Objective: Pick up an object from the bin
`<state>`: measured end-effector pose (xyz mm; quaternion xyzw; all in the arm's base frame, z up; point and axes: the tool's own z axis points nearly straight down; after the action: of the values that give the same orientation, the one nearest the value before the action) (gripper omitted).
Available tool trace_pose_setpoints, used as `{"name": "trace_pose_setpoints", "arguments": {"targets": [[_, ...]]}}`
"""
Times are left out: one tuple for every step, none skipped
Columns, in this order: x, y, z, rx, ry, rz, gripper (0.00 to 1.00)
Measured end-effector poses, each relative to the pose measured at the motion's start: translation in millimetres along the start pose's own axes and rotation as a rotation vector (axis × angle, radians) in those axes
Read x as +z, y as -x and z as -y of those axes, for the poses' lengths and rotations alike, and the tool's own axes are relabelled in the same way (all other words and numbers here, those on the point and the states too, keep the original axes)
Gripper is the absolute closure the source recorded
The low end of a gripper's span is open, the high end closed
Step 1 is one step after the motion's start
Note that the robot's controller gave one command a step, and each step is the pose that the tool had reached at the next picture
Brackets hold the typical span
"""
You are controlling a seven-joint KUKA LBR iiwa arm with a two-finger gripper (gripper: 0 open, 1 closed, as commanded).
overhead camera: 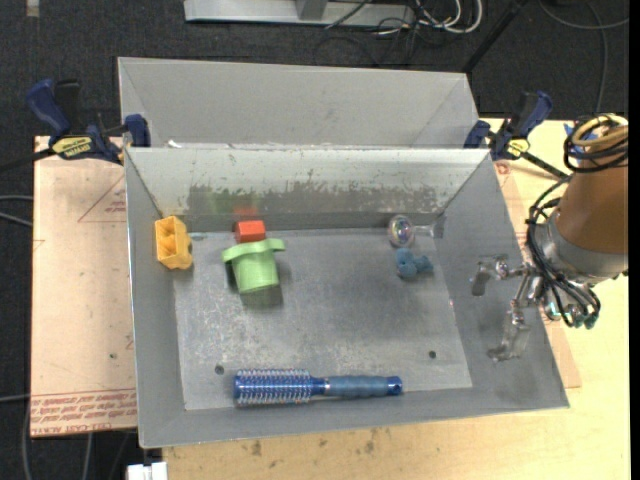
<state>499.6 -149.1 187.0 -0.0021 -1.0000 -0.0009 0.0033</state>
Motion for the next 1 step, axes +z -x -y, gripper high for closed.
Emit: {"name": "trace_pose_setpoints", "arguments": {"targets": [[96.7,32.3,-80.1,-0.063,0.004,0.002,0.0]]}}
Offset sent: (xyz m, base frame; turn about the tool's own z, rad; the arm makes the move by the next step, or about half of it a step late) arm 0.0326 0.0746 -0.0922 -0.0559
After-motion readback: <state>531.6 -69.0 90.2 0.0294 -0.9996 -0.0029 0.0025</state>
